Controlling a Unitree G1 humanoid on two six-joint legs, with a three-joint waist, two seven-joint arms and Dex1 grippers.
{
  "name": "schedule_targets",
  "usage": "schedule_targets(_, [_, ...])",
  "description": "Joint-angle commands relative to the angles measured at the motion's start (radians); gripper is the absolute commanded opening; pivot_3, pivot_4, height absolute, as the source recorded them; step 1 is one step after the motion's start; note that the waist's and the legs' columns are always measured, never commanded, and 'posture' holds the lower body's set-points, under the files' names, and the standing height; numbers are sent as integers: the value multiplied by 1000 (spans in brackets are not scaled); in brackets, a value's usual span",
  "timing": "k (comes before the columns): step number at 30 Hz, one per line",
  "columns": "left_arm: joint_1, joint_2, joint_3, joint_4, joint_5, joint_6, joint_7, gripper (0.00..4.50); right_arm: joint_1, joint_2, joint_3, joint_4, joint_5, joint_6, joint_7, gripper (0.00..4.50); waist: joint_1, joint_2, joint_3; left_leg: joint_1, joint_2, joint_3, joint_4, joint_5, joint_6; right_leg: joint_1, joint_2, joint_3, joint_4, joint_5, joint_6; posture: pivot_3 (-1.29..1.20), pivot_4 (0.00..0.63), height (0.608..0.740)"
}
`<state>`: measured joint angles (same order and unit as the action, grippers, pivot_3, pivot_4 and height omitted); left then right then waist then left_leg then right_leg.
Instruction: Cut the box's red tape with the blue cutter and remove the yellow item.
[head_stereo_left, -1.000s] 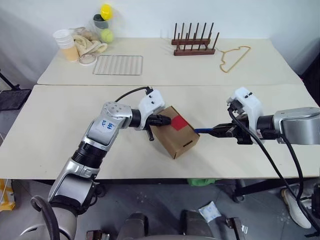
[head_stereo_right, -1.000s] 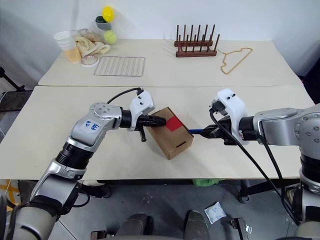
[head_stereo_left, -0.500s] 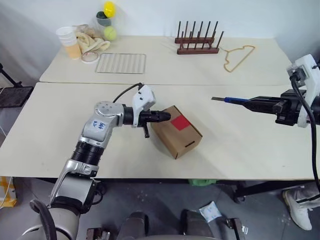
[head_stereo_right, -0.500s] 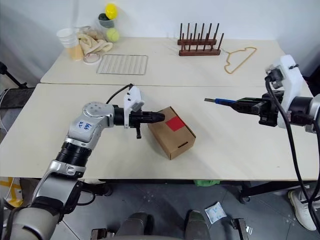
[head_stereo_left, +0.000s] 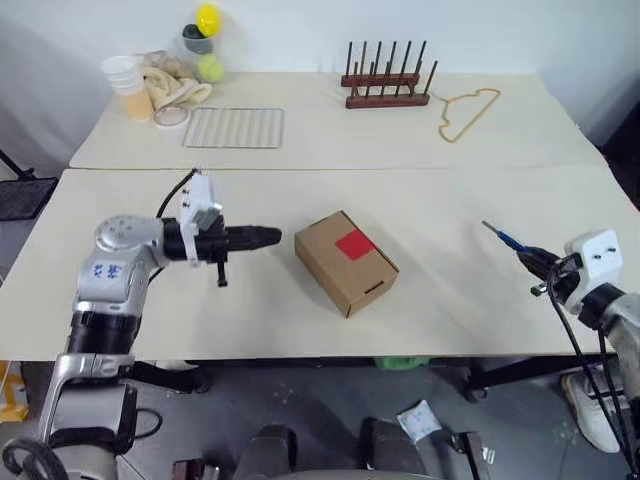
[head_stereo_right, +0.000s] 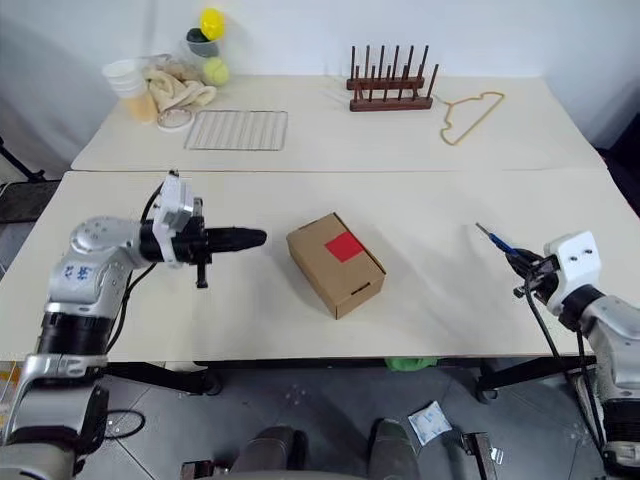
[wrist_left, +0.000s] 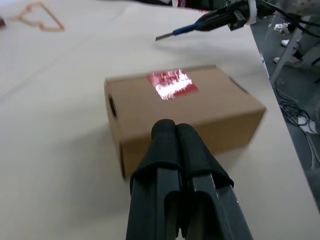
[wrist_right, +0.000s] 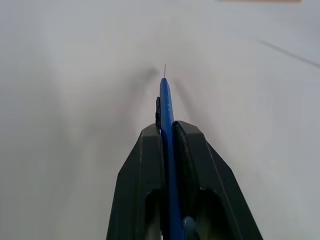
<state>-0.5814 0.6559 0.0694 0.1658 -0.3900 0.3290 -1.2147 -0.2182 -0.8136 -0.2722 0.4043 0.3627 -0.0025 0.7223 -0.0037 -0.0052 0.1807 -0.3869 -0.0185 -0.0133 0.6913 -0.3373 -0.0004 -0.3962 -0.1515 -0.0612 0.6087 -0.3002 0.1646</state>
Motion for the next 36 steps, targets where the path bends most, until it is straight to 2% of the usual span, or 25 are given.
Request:
schedule_targets(1, [51,26,51,-82,-26,15,41,0,-16,3,-37,16,8,-62,56,970,0,0,0,0,0,0,0,0,0,0,0,0,0,0,0,0,150,740])
schedule_targets(3, [87,31,58,-106,-20,20,69,0,-6,-5,-40,-4,37,-14,109,1641,0,0,0,0,0,0,0,0,0,1,0,0,0,0,0,0,150,740])
schedule_targets(6, [164,33,75,-169,-25,42,111,0,-11,-41,-79,-34,37,-62,142,2727,3,1,0,1,0,-1,0,0,0,2,0,0,-1,0,0,0,150,740])
schedule_targets(7, [197,35,80,-199,-28,57,127,0,-12,-62,-111,-81,81,-43,184,3017,4,1,0,1,0,-1,0,0,0,2,0,0,-1,0,0,0,150,740])
schedule_targets(10, [269,41,101,-266,-46,104,164,0,-1,-109,-184,-241,242,133,272,3017,4,8,4,1,0,-2,0,0,0,2,-1,1,-2,0,0,0,150,740])
schedule_targets(13, [318,33,109,-310,-50,134,209,0,23,-149,-160,-368,277,236,313,3017,6,8,3,2,2,-2,0,0,-1,3,1,-1,-1,0,-1,0,150,740])
schedule_targets(16, [341,-6,83,-335,-38,144,273,0,-4,-136,-64,-442,212,246,301,2388,6,7,3,3,2,-2,0,0,-1,5,1,-1,-2,1,-1,0,150,740])
schedule_targets(19, [337,-55,33,-352,-10,146,340,0,-86,-54,76,-446,68,173,225,1335,6,7,3,3,1,-2,1,0,-1,5,0,0,-2,1,-1,0,150,740])
schedule_targets(23, [319,-92,-22,-354,15,152,388,0,-176,44,198,-389,-69,120,155,36,6,7,3,3,0,-2,0,0,-1,2,0,2,1,1,-1,0,150,740])
schedule_targets(26, [274,-145,-94,-314,63,130,432,0,-221,130,304,-307,-161,74,136,36,9,7,3,2,0,-2,0,0,-1,2,0,0,1,1,-1,0,150,740])
schedule_targets(30, [226,-192,-144,-274,96,121,450,0,-247,167,354,-266,-195,114,153,36,12,7,3,2,0,-2,1,0,-2,2,0,0,0,1,-1,0,150,740])
schedule_targets(33, [172,-222,-204,-213,153,93,466,0,-254,183,402,-305,-194,203,184,36,12,7,3,2,0,-2,1,0,-2,2,0,-1,0,1,-1,0,150,740])
schedule_targets(36, [131,-239,-209,-173,177,95,494,0,-245,193,417,-397,-161,275,212,36,9,7,3,1,0,-1,1,0,-2,2,1,-1,0,1,-1,0,150,740])
